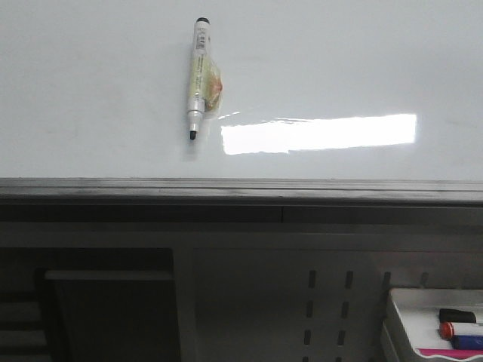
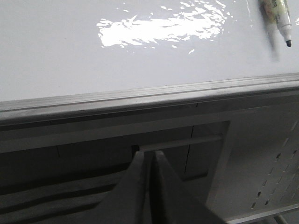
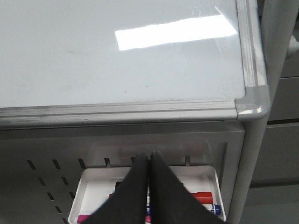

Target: Write number 4 on whiteboard

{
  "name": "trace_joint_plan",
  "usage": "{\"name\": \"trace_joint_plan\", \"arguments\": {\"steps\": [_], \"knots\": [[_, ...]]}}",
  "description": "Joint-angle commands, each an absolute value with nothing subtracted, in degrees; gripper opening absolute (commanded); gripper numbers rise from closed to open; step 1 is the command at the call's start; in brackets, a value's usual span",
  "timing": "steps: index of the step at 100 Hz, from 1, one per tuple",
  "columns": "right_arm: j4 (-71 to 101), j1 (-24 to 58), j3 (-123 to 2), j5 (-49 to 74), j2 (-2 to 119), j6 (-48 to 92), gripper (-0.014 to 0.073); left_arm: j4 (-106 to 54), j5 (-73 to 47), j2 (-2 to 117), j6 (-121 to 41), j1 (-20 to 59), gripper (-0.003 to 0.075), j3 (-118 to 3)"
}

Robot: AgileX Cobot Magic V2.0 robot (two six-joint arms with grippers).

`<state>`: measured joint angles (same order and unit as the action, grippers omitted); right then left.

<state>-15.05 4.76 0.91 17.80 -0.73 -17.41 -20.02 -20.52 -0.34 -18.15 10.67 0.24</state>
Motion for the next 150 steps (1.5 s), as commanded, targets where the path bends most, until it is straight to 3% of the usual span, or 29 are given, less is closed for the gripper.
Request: {"name": "trace_joint_plan", "arguments": {"steps": [1,87,136,150], "knots": [[-15.2,4.5,2.0,14.3,-1.4,-17.4,-0.0039,-20.8,-18.6,-1.7,-17.7,10.6,-0.0020,2.2],[-17.6,4.5,2.0,13.5,-1.4,-17.4,-0.0039,-20.8,-18.6,-1.7,-17.7,10.6,-0.0020,2.2],[-15.0,4.5,2.0,-10.0,-1.4,-17.6,-0.0039,-20.5,-15.3,-1.7,-17.7,10.6,-0.0020,2.2],[-10.4,4.5,2.0,-9.7,-1.4,-20.1,-0.0046,-33.3,-7.3,-1.7,-17.7,10.6,-0.0020,2.2]]}}
